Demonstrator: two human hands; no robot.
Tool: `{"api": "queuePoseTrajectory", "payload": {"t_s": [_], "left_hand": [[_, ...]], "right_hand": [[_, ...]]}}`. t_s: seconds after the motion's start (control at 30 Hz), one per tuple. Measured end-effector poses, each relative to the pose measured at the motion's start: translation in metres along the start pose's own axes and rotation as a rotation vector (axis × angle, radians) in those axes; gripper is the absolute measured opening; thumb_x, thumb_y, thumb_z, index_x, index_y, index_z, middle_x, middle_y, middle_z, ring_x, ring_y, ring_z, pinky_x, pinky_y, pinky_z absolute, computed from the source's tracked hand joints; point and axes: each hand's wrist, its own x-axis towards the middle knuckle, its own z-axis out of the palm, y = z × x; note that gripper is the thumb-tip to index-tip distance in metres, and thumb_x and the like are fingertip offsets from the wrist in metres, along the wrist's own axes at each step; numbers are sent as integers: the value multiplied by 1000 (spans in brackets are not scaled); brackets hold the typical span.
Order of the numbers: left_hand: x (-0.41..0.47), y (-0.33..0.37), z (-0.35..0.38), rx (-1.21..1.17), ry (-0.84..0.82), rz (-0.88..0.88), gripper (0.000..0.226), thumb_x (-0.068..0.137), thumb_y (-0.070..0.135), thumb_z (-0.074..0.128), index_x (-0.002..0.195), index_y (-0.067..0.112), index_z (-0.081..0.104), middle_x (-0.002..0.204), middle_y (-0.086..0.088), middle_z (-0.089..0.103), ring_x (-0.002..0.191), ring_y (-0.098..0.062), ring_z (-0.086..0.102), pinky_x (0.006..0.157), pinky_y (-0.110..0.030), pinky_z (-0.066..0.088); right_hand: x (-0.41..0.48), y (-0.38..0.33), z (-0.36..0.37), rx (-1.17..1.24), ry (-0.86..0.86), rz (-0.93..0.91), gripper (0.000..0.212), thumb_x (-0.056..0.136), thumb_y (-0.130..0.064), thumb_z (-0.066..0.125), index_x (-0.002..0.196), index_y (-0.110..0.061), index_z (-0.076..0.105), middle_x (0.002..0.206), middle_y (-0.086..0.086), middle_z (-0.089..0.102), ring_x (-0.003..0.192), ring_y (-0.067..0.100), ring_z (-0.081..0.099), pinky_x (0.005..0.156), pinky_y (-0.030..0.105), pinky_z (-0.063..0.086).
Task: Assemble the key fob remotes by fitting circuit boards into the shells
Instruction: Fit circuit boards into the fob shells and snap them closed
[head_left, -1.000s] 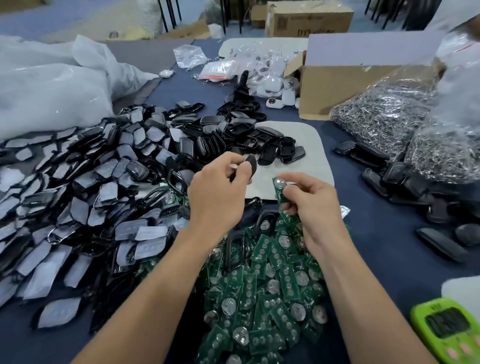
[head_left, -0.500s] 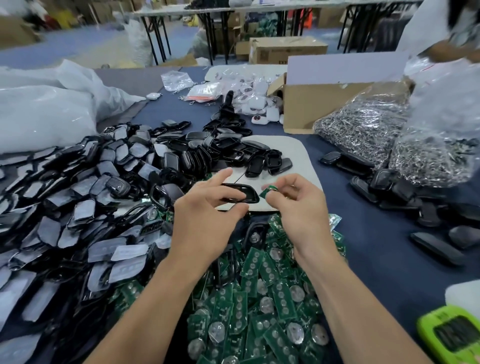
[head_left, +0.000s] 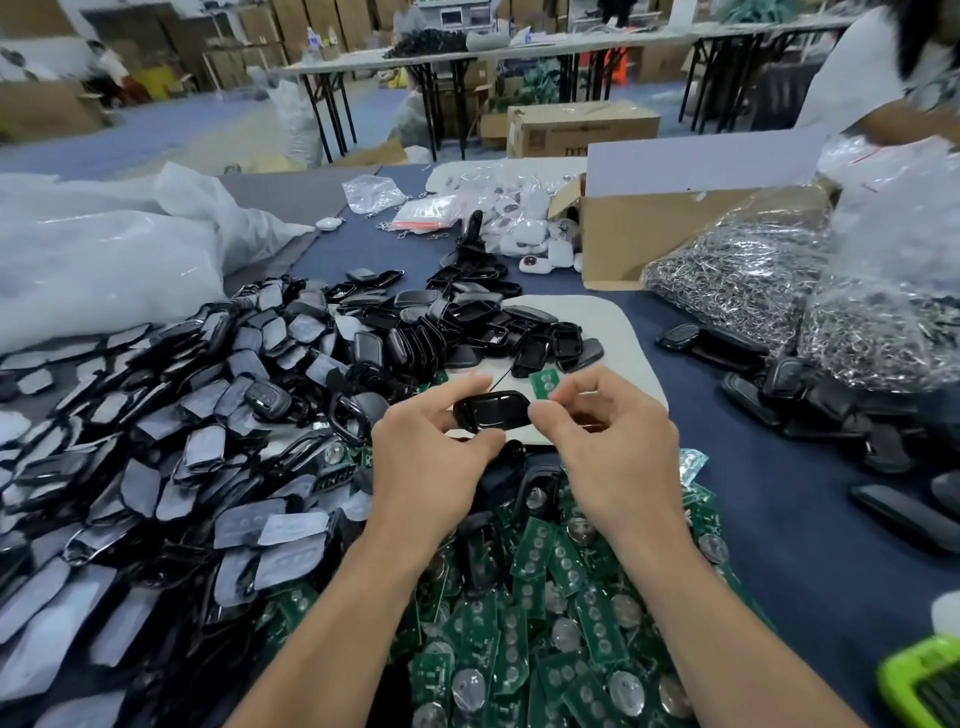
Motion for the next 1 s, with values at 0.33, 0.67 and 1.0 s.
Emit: {"api": "queuePoseTrajectory", "payload": {"t_s": [0.33,0.67,1.0], "left_hand": [[0,3,-2,42,-124,25,64,70,6,90,112,52,74,102,33,74,89,1,73,72,-14,56],[3,-3,-4,-151,-80,-101,51,69,3,93,106,36,82,99,9,82,87,-10,79,83,-36,65],[4,0,-1,-203,-95,-124,47,63,18,90,105,38,80,88,1,82,83,-24,80,83,-53,65]], "right_hand": [[0,4,5,14,-152,-65,33,92,-11,71,92,-44,77,83,-28,73,69,-2,64,63,8,42],[8,10,3,233,25,28,16,82,-21,84,86,-33,75,72,-7,76,61,8,64,69,35,55],[4,6,9,221,52,39,12,82,-24,85,83,-33,78,71,-8,76,68,13,71,70,41,60]]}}
